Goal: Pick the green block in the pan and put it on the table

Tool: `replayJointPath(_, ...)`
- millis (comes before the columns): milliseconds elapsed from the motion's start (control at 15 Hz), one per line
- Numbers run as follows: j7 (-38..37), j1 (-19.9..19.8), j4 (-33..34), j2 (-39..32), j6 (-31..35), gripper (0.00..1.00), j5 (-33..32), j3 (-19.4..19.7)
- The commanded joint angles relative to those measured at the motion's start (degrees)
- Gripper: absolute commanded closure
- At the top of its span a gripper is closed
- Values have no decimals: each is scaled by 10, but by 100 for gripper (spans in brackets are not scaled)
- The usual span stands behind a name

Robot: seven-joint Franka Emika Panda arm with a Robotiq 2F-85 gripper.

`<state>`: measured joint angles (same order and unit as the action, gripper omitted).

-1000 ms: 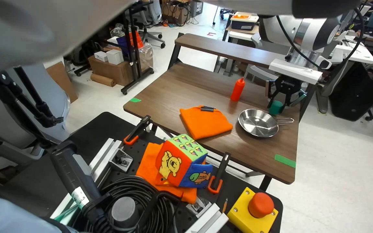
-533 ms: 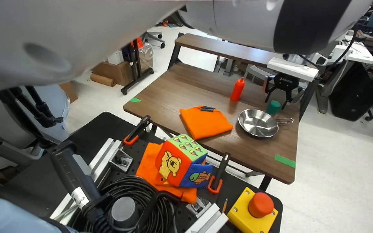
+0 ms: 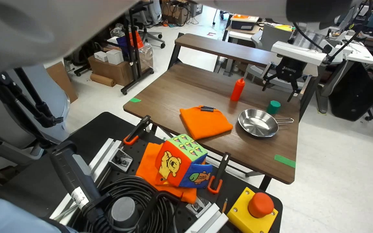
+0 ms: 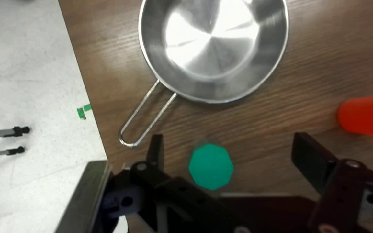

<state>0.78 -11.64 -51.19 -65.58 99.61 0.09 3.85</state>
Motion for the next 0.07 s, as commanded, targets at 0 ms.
replayJointPath(0, -13, -1, -141, 89, 12, 0, -10, 16)
